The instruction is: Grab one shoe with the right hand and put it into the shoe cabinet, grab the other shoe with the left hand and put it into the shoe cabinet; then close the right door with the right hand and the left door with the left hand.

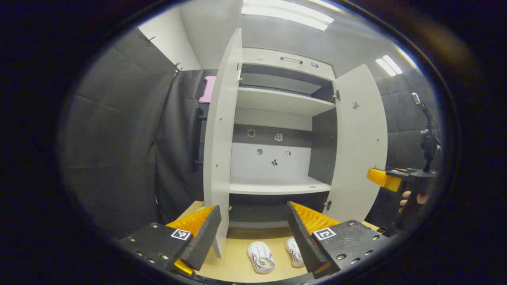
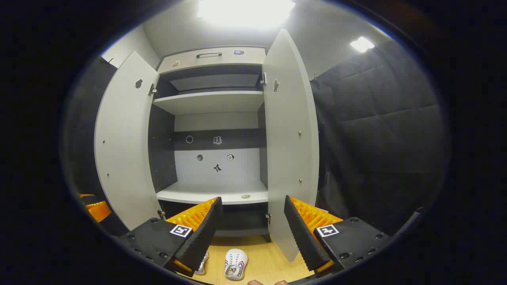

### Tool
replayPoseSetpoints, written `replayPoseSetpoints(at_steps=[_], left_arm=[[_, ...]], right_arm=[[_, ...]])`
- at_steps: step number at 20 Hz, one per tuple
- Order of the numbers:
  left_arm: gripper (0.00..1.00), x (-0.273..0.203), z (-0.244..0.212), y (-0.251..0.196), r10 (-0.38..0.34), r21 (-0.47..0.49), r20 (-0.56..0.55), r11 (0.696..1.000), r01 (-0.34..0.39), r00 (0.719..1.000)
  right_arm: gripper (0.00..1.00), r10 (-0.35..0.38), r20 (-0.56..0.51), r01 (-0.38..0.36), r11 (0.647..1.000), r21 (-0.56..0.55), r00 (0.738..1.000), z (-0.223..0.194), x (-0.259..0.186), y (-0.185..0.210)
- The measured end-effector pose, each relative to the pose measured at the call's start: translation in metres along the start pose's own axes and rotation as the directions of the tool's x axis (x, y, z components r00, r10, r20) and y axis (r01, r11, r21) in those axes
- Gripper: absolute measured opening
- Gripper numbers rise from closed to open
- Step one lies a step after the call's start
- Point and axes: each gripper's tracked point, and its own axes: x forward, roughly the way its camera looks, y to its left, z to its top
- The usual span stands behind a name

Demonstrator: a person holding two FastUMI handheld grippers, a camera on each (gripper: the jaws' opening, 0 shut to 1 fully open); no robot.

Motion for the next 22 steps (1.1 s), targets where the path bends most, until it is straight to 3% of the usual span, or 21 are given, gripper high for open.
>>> replayPoseSetpoints(at_steps=[10,15,22], left_arm=[[0.93,-0.004,0.006,-0.014,-0.015,0.078,0.04,0.997,0.012,0.999],[0.93,-0.006,0.01,-0.02,-0.033,0.069,0.052,0.997,0.029,0.998],[0.96,-0.01,-0.004,-0.003,0.0,0.058,0.031,0.998,-0.001,1.0]], right_arm=[[0.98,0.009,-0.03,-0.009,1.0,-0.015,1.0,-0.009,-0.011,0.002],[0.98,0.042,-0.022,-0.043,0.999,-0.025,0.999,-0.007,-0.012,0.016],[0.98,0.091,-0.071,-0.095,0.994,-0.049,0.993,-0.018,-0.01,0.035]])
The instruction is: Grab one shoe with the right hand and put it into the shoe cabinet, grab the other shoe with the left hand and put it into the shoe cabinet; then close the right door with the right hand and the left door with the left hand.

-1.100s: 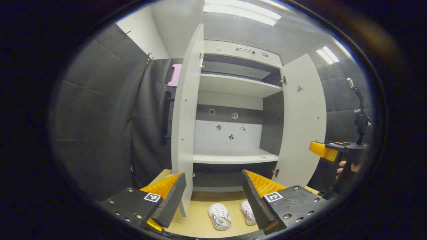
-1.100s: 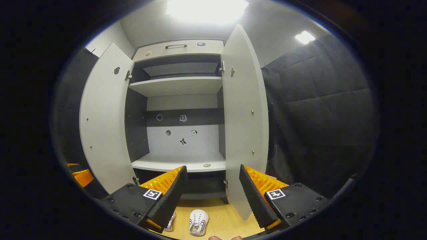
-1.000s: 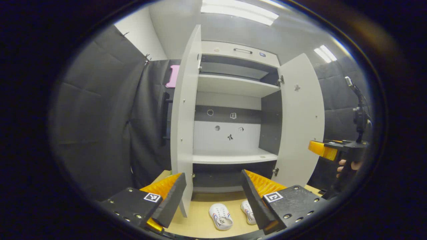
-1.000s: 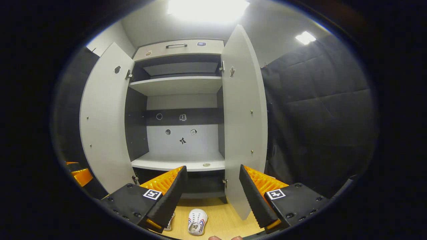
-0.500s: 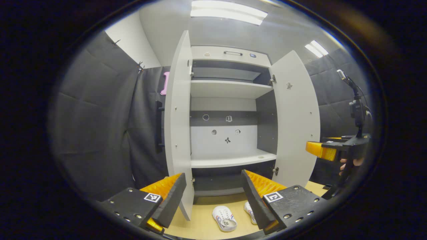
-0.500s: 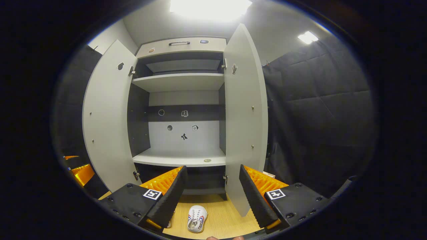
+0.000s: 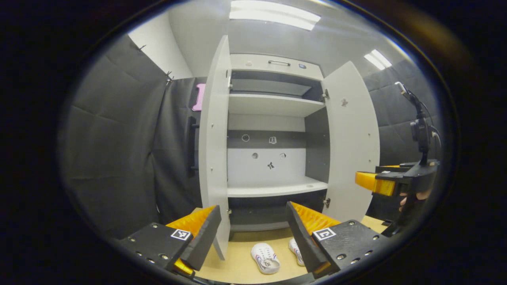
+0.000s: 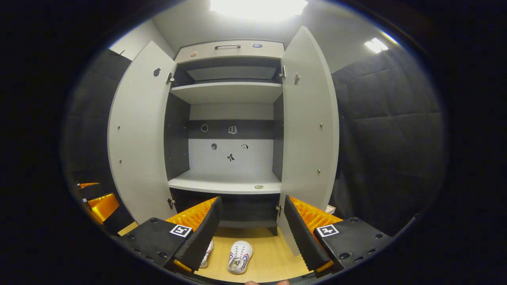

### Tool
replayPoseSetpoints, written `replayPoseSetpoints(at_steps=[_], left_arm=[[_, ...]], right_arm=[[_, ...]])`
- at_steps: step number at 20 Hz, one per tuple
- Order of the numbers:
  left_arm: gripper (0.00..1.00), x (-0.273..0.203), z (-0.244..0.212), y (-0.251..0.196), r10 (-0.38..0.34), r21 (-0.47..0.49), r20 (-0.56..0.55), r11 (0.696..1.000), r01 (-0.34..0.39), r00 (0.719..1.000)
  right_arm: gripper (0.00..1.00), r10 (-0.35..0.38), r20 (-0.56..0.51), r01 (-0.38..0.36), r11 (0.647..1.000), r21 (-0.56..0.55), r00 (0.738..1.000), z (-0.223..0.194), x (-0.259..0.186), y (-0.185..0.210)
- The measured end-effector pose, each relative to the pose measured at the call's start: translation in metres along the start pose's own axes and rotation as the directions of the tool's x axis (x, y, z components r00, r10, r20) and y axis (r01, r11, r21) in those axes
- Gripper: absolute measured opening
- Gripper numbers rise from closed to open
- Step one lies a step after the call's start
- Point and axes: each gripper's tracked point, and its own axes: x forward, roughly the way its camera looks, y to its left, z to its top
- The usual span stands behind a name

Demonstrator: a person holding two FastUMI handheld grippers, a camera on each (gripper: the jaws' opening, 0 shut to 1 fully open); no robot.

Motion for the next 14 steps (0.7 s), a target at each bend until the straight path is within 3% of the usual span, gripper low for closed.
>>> replayPoseSetpoints(at_steps=[4,5,11,14], left_arm=[[0.95,-0.004,-0.012,0.011,0.028,-0.015,-0.017,0.999,-0.028,0.999],[0.95,-0.005,-0.014,0.014,0.036,-0.018,-0.019,0.999,-0.036,0.999],[0.93,-0.013,-0.03,0.033,0.072,-0.023,-0.046,0.997,-0.074,0.996],[0.93,-0.021,-0.037,0.046,0.095,-0.013,-0.069,0.995,-0.096,0.993]], right_arm=[[0.98,0.017,-0.012,-0.018,1.0,-0.015,1.0,0.0,0.001,0.007],[0.92,0.025,-0.015,-0.025,0.999,-0.021,1.0,-0.002,0.004,0.009],[0.98,0.069,-0.073,-0.073,0.995,-0.061,0.995,-0.018,0.023,0.027],[0.98,0.138,-0.149,-0.147,0.988,-0.05,0.979,-0.048,0.039,0.048]])
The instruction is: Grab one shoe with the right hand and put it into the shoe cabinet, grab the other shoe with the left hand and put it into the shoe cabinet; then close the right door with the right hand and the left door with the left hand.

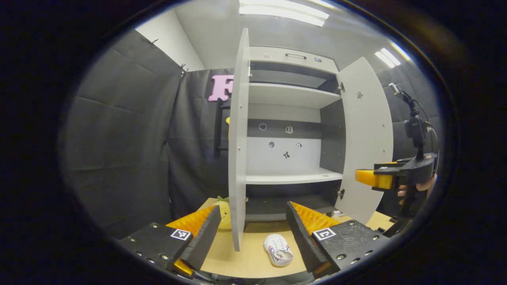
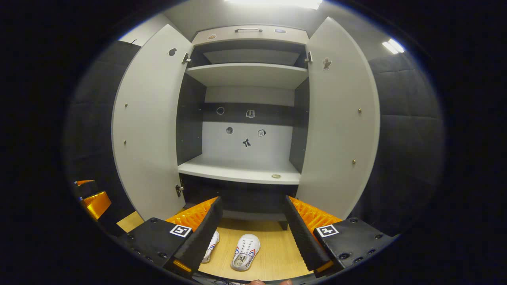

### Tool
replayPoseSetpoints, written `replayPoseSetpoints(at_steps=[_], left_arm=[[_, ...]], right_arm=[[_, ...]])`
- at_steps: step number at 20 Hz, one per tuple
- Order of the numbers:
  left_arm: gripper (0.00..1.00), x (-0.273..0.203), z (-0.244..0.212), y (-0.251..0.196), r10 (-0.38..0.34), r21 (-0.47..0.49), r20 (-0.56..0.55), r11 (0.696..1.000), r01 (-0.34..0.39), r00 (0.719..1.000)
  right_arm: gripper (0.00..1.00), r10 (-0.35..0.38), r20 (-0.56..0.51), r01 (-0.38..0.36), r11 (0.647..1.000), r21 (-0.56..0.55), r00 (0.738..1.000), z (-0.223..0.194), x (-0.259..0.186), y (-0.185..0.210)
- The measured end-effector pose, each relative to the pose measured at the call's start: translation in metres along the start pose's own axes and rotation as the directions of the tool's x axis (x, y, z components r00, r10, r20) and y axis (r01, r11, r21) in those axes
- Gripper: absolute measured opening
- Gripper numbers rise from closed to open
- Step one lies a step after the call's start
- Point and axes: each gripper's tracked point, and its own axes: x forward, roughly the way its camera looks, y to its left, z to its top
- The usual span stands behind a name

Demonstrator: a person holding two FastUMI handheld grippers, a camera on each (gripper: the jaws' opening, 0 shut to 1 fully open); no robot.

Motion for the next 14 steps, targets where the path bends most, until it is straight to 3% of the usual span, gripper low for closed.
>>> replayPoseSetpoints(at_steps=[6,14], left_arm=[[0.93,-0.008,-0.018,0.018,0.048,0.027,-0.068,0.999,-0.046,0.997],[0.94,-0.014,-0.069,0.028,0.049,0.031,-0.194,0.999,-0.044,0.98]], right_arm=[[0.98,0.052,-0.17,-0.046,0.998,0.043,0.984,-0.073,0.047,0.018],[0.98,0.065,-0.405,-0.026,0.995,0.1,0.912,-0.177,0.1,0.028]])
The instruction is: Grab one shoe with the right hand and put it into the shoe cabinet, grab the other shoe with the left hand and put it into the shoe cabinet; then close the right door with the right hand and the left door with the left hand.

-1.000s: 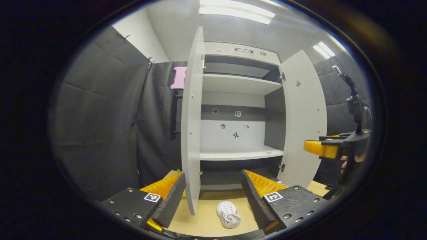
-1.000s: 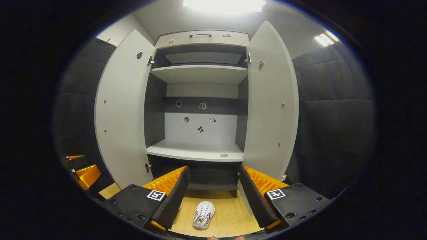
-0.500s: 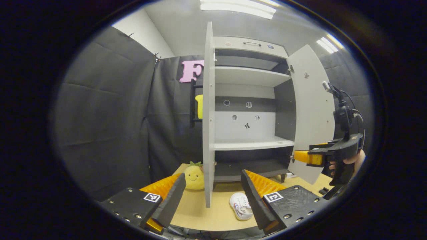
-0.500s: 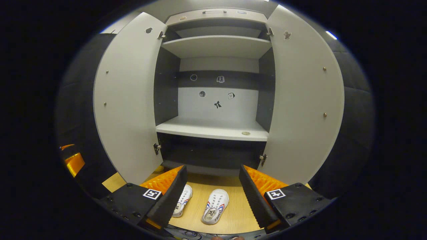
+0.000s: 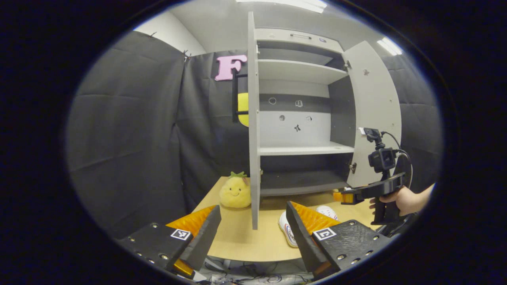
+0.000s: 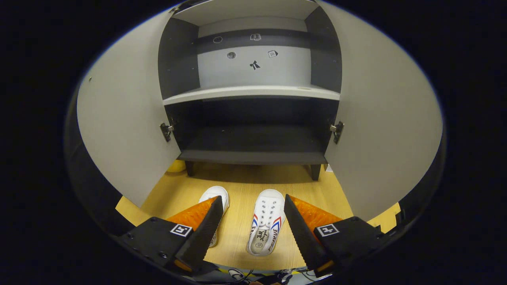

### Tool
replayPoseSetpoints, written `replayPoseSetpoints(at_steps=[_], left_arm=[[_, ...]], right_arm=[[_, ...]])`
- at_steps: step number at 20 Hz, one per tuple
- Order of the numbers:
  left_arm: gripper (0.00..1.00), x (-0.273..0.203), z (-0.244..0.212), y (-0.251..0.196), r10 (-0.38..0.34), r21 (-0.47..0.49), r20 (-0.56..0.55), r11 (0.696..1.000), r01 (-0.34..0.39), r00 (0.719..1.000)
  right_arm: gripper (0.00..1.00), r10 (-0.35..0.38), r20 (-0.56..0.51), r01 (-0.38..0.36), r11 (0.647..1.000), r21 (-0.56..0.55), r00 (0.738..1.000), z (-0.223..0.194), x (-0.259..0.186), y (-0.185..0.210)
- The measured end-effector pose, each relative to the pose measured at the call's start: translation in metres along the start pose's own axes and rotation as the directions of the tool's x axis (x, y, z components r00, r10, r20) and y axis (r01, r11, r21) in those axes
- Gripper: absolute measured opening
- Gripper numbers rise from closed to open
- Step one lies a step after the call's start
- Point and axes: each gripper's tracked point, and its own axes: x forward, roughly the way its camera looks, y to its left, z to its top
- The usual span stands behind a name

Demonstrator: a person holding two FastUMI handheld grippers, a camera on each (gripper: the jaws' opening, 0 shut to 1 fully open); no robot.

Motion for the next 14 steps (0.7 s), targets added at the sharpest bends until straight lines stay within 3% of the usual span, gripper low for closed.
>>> replayPoseSetpoints(at_steps=[7,14], left_arm=[[0.94,-0.009,-0.058,-0.01,-0.013,-0.058,-0.132,0.998,0.005,0.991],[0.95,-0.005,-0.084,-0.014,-0.007,-0.097,-0.19,0.995,-0.011,0.982]], right_arm=[[0.98,0.057,-0.096,-0.058,0.998,-0.007,0.994,-0.049,0.068,0.015],[0.96,0.017,-0.219,-0.009,0.999,0.037,0.976,-0.089,0.112,0.008]])
